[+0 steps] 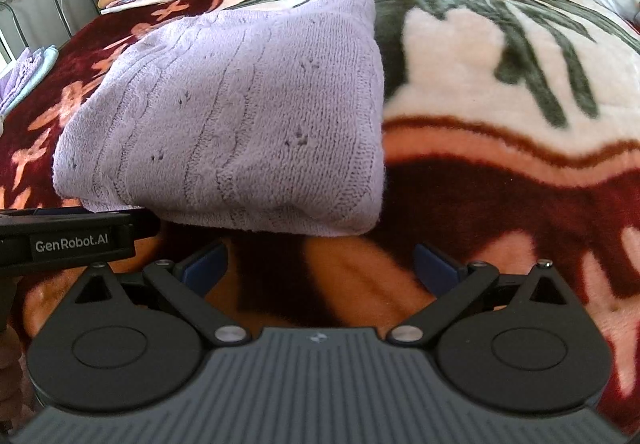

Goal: Fold small clothes

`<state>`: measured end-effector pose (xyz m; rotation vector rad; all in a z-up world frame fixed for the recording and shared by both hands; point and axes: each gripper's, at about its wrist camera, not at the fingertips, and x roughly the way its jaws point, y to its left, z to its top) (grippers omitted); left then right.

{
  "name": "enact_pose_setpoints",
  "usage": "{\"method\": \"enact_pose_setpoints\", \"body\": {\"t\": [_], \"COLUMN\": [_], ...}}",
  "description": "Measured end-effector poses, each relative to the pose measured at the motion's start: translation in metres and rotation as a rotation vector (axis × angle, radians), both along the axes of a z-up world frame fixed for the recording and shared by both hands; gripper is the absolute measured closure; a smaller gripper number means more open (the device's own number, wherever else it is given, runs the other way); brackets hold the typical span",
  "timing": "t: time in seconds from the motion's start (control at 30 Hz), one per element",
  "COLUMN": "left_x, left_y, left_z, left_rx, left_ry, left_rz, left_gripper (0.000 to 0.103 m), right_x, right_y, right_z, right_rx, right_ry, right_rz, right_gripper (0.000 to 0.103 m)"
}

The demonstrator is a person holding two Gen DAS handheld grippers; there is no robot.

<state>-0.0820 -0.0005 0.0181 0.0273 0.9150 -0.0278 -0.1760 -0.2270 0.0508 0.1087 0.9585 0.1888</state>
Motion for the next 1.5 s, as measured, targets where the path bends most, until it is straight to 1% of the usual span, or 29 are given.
{"method": "enact_pose_setpoints", "body": {"t": [0.27,0.5,1.5], "left_x": [0.0012,0.0011,0.0012], "left_y": [0.0003,0.0005,-0.0007], "left_z": [0.0005,0.0001,-0.0002], "left_rx": [0.000,0.000,0.005], "left_ry": [0.006,0.005,0.004], "left_rz": [0.001,0.001,0.000], "left_gripper": [0.022,0.022,0.022], "right_x": [0.0056,0.0075,0.0074], "right_y": [0.0017,0.0020,0.0019], "right_z": [0.0011,0.0009,0.0008], "right_rx": [-0.007,-0.010,-0.012], "right_ry": [0.031,0.040,0.043], "right_rz": [0.008,0.013,0.015], "right_gripper": [0.001,0.000,0.000]}}
